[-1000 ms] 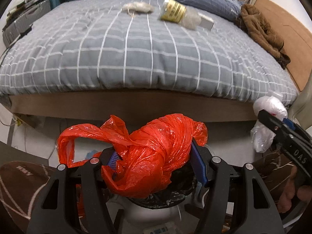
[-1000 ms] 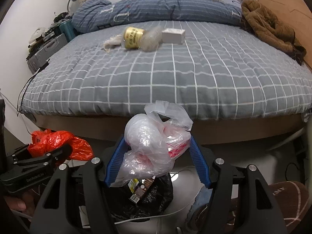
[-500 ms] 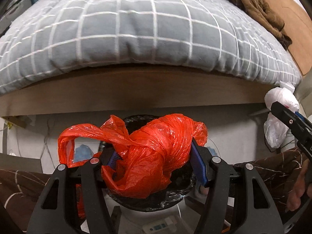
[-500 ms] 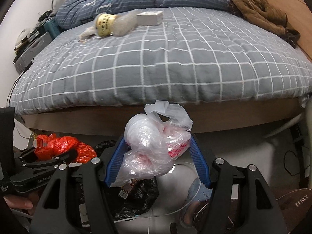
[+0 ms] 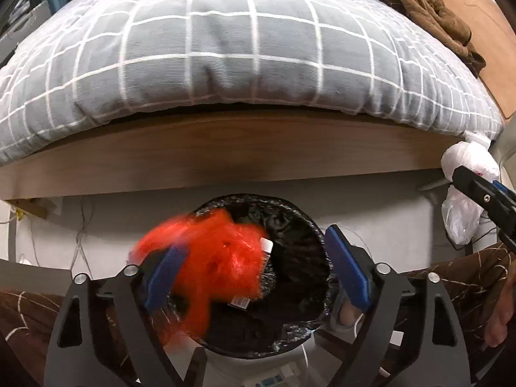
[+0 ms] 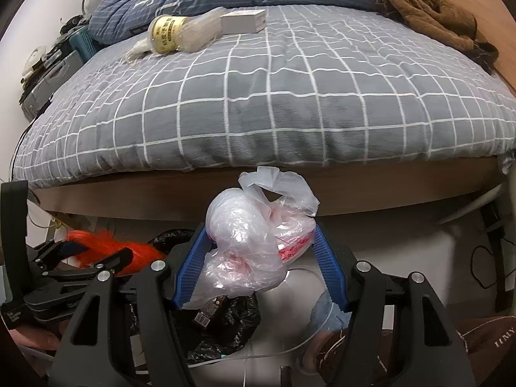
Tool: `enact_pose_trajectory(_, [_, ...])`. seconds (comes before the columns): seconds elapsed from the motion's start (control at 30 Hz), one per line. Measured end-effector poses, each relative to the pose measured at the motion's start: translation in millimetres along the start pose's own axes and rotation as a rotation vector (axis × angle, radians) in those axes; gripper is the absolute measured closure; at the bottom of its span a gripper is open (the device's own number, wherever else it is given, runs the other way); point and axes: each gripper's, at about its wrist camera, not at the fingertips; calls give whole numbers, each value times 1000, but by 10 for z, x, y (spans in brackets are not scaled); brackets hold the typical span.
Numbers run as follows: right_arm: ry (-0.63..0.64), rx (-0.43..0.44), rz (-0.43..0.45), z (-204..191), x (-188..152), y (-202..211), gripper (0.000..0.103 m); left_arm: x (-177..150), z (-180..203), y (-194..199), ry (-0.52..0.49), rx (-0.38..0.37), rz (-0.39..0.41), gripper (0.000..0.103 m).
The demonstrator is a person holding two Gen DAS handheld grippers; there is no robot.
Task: Collect trash
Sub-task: 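Open the left gripper to drop the red bag into the bin, then open the right gripper to drop the clear bag into the bin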
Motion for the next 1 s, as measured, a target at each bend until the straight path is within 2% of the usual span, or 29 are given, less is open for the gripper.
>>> enact_pose_trajectory(0.3, [59,35,-26,-384,-55,-102,41,-101,-367,240,44,57,47,6])
enact_pose_trajectory(0.6, [120,62,-57,-813,-186,-188,41,-240,-688,432,100,89,64,6])
enact_pose_trajectory(1.0, [173,70,-72,-1139,-327,-266,40,-403,-965,565,154,107,78,6])
Point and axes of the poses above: each gripper's, at about its wrist camera, not at the fingertips, and y roughly against the way its jaws point, z to its right, x to its top, and after that the axes turned 15 degrees about -y, right-handed
